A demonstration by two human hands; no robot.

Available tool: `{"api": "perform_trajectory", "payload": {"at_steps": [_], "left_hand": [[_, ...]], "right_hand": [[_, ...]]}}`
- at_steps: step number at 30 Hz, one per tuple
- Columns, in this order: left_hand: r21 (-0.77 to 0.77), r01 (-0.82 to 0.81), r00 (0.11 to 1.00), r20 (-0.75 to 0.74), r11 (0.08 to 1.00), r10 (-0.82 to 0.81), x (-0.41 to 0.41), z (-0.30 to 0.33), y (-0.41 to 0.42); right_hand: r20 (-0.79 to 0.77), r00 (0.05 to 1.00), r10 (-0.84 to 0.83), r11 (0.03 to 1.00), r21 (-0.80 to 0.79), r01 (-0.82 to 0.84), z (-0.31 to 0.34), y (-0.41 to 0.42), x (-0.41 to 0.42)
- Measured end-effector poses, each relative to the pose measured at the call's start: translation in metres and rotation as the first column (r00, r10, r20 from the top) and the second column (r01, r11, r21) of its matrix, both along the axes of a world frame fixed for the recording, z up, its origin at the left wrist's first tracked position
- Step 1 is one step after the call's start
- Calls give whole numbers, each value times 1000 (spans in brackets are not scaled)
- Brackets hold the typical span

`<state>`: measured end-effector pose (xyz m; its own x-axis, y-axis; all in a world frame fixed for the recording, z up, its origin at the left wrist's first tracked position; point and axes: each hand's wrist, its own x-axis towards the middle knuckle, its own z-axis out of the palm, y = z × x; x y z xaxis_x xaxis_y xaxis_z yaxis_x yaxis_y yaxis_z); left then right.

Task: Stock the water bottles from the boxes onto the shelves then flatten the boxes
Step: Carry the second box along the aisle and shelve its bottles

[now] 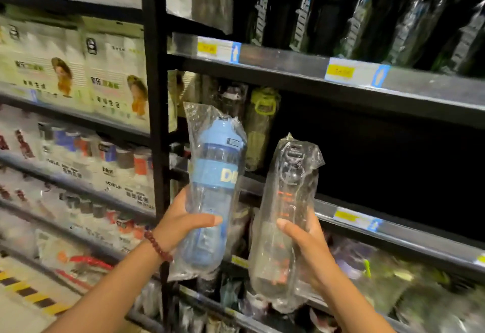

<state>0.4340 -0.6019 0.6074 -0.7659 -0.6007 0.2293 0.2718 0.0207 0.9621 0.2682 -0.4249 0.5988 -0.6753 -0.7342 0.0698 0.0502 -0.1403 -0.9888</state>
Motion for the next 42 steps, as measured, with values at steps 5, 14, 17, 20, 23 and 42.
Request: {"api": "perform_trajectory", "payload": {"at_steps": [5,14,17,20,23,42], "left_hand": [[46,120,992,41,992,-122,-45,13,10],[63,275,956,85,959,-280,-121,35,3],[47,328,940,81,944,-331,-140,43,-1],[68,366,927,57,928,-370,-157,47,-6],[68,380,924,14,923,-381,-170,46,-6],[169,234,968,-134,957,-213,-255,35,9]], "right_hand": [[84,993,-81,995,-56,85,17,18,-24],[80,969,-235,966,-88,242,34,25,-59],[119,951,-284,949,-103,297,43,18,-69],[143,931,-336,930,-107,353,49,10,-77],[168,901,-400,901,-111,420,50,4,-80],[260,797,-546,770,-221,599,52,17,-171]]}}
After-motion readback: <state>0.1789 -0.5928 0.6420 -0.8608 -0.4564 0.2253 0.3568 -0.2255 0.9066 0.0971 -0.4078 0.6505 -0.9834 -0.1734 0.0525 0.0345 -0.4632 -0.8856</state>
